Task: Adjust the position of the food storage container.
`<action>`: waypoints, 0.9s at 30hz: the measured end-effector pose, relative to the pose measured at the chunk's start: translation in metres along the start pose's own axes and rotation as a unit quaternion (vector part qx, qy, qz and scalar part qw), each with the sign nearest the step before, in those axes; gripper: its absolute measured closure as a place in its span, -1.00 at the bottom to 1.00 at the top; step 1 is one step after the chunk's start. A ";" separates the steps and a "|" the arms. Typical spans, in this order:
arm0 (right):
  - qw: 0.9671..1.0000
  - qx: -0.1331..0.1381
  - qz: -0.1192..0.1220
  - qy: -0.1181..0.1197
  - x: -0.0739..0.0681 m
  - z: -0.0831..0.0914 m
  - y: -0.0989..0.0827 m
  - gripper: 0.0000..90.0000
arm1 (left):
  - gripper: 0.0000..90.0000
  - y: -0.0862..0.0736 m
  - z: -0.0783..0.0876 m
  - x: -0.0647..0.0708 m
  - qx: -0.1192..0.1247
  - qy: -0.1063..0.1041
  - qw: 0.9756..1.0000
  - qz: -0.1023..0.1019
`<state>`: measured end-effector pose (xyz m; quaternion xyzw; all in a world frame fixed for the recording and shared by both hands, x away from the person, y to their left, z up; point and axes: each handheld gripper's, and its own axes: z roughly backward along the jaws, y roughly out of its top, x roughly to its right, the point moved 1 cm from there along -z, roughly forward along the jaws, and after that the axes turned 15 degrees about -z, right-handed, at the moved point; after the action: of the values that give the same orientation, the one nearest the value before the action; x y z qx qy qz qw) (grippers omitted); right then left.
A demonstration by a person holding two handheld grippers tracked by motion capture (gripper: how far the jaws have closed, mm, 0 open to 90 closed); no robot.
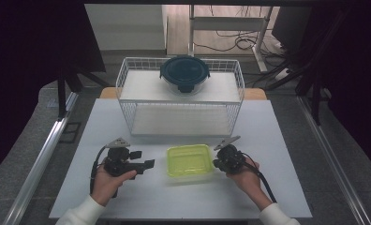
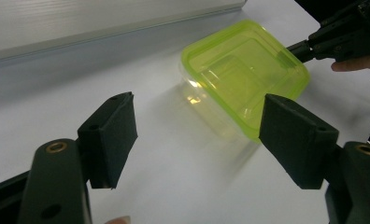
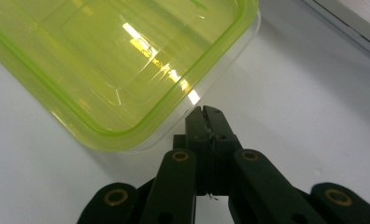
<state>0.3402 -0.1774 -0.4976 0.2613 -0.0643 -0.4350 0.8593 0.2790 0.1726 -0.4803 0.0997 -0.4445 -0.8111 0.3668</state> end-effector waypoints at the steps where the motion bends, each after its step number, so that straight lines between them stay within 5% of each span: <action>1: 1.000 0.000 0.003 0.001 -0.002 -0.002 0.001 0.97 | -0.39 0.000 0.000 0.000 0.000 0.000 1.000 0.000; 8: 1.000 -0.005 0.023 0.007 -0.015 -0.008 0.006 0.97 | -0.39 0.000 0.001 0.000 0.001 0.003 1.000 0.000; 14: 1.000 0.017 0.012 0.004 -0.008 0.003 0.005 0.97 | -0.39 -0.001 0.001 0.001 0.001 0.005 1.000 0.000; 22: 0.997 0.061 -0.034 0.018 0.009 0.030 -0.006 0.97 | -0.39 -0.001 0.000 0.001 -0.001 0.006 1.000 -0.002; 27: 0.994 0.079 -0.062 0.051 0.018 0.039 -0.011 0.97 | -0.39 -0.001 -0.001 0.001 -0.002 0.006 1.000 -0.002</action>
<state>0.3301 -0.2123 -0.4719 0.3535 -0.0383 -0.4667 0.8098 0.2782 0.1716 -0.4811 0.1044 -0.4405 -0.8124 0.3675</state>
